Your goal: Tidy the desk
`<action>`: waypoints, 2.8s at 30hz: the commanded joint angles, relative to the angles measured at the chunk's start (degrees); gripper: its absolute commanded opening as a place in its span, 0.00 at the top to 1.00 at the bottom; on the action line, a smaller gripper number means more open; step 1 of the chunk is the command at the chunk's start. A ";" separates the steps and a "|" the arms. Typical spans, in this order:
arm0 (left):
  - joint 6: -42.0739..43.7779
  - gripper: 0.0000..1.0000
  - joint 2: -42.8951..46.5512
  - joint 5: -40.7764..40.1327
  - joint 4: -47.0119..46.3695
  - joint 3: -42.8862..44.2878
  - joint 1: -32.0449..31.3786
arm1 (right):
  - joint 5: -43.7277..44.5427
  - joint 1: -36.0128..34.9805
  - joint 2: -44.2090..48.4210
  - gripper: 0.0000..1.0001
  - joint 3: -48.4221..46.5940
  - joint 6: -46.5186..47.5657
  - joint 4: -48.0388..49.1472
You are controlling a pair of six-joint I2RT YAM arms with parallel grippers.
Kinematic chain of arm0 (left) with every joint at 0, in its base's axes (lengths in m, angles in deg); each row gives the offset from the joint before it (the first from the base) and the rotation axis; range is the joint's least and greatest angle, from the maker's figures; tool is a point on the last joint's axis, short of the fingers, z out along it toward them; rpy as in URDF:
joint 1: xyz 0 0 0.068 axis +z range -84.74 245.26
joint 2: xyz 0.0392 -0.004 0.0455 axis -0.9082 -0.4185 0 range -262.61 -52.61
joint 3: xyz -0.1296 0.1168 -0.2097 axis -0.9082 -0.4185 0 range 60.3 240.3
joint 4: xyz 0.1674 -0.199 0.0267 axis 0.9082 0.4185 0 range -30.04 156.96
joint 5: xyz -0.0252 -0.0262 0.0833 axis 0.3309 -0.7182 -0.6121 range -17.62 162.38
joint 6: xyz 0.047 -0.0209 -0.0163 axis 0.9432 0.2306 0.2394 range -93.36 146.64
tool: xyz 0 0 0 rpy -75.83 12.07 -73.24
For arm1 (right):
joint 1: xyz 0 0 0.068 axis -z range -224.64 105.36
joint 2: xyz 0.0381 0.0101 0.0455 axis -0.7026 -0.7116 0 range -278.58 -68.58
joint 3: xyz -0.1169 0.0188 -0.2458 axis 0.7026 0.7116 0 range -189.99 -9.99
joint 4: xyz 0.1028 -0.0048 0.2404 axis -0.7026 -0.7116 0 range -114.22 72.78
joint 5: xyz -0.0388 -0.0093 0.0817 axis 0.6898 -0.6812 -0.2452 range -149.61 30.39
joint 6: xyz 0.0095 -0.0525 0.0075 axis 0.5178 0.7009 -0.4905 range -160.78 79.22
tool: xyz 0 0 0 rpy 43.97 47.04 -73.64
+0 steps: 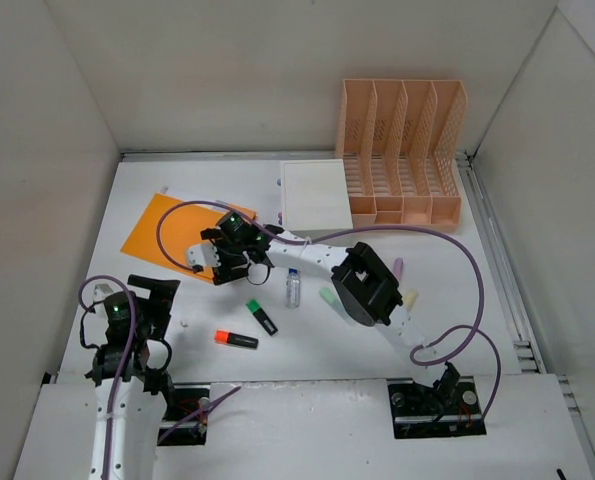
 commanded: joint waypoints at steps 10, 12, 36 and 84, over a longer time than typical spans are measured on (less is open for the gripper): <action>-4.27 0.05 -3.43 5.40 -15.24 -5.41 0.43 | 0.38 0.93 3.38 0.17 -4.58 -5.82 5.85; -5.76 0.07 -4.48 6.37 -21.30 -7.78 0.43 | 0.38 1.19 3.38 0.17 -4.58 -6.25 5.94; -6.99 0.09 -10.84 6.91 -32.67 -8.93 0.43 | -6.83 2.60 3.20 0.27 4.38 9.39 6.29; -6.82 0.09 -0.36 11.83 -27.30 -11.57 0.96 | -1.30 1.54 6.37 0.83 22.40 14.31 40.13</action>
